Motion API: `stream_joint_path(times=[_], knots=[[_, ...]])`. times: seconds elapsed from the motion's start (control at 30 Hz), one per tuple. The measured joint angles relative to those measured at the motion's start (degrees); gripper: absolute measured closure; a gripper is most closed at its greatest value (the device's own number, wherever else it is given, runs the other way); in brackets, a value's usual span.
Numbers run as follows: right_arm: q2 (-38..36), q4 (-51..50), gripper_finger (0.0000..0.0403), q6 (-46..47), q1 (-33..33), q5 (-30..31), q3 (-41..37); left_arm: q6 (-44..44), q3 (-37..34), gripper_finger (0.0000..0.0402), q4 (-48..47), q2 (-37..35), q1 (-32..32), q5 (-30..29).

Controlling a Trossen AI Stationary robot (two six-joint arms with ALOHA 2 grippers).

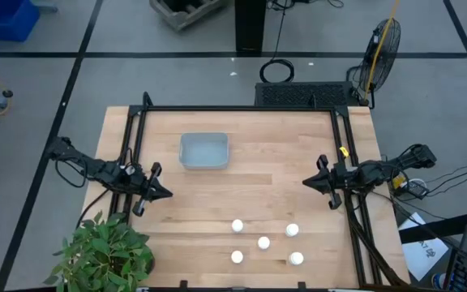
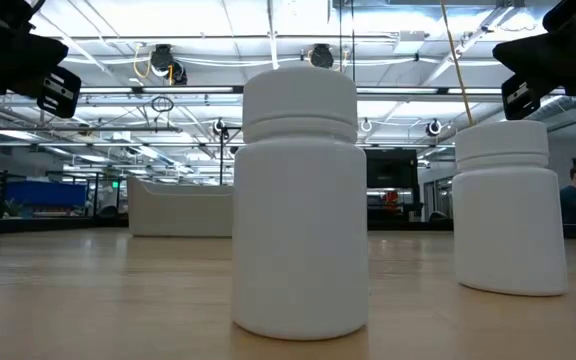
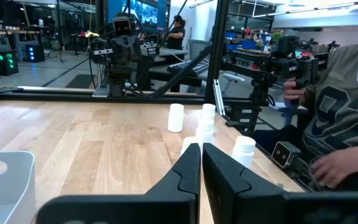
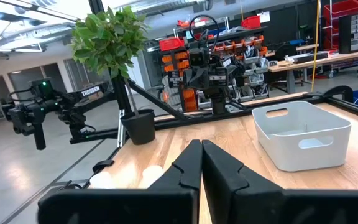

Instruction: Pick and place pill bottles into a basket

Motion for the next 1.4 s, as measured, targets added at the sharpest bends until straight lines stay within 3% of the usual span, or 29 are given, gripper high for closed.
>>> stream_joint_path(times=[0.2, 0.47, 0.7, 0.83, 0.93, 1.03, 1.2, 1.4], knots=[[0.0, 3.38, 0.0399, 0.09, -0.02, -0.02, -0.01, 0.0, -0.01, 0.0378, 0.0, -0.01, 0.0, -0.01], [-0.01, 13.04, 0.0399, 10.09, 0.0, 0.1, -0.02, 0.0, 0.0, 0.0378, 0.0, -0.01, 0.02, 0.0], [1.26, 10.08, 0.04, 7.87, -0.72, 9.38, -0.02, 0.0, 0.0, 0.0378, 0.0, -0.01, 0.0, -0.02], [4.27, 13.12, 0.0402, 7.62, -0.06, 5.04, 0.02, 0.0, -0.02, 0.0378, -0.02, 0.0, 0.0, -0.02], [10.1, 15.92, 0.0402, 8.28, 2.34, 3.36, 1.29, 0.0, 0.0, 0.0378, 0.0, 0.0, 0.0, -0.02], [19.33, 14.4, 0.0402, 8.91, 5.56, 6.91, 4.27, 0.0, -0.02, 0.0378, 0.0, 0.0, 0.0, -0.02], [36.31, 11.23, 0.0401, 9.29, 10.09, 9.12, 15.59, 0.0, -0.02, 0.0378, 0.0, -0.01, 0.01, -0.02], [51.84, -0.62, 0.0338, 12.04, 13.78, 9.12, 30.7, 0.0, 0.0, 0.0378, 0.01, 0.01, 0.0, -0.02]])
